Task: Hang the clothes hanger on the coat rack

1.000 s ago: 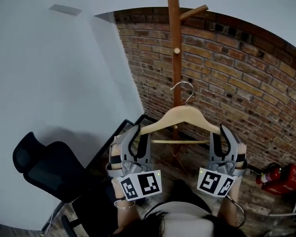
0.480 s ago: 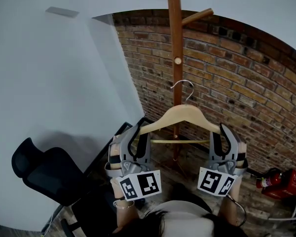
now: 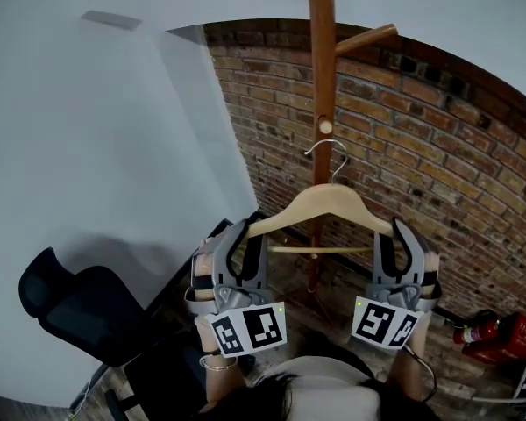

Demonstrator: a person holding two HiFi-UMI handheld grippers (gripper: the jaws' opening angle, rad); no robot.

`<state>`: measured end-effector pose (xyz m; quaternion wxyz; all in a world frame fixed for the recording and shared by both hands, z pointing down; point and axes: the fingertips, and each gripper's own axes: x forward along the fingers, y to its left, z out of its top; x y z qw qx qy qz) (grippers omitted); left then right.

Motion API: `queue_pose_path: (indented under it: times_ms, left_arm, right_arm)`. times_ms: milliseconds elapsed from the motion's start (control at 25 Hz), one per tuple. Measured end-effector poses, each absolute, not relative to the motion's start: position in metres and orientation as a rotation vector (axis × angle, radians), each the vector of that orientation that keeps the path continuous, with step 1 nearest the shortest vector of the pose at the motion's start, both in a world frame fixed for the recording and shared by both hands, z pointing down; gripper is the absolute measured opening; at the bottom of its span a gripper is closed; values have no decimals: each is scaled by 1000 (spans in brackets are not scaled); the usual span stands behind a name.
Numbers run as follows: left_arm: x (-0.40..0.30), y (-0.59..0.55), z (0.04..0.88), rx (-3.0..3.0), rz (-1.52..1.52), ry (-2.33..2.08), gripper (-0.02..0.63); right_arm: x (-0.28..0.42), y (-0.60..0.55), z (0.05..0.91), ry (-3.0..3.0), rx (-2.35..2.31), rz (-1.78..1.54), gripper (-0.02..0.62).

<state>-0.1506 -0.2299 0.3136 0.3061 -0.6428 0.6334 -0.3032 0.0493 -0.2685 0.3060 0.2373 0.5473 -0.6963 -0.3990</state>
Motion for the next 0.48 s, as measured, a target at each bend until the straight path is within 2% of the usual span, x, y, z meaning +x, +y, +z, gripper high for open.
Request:
queue_pose_path:
  times_ms: [480]
  left_arm:
    - [-153,-259,306,-1694,-807,1693,114]
  right_arm:
    - [47,-298,295,-1906,1492,-1113,118]
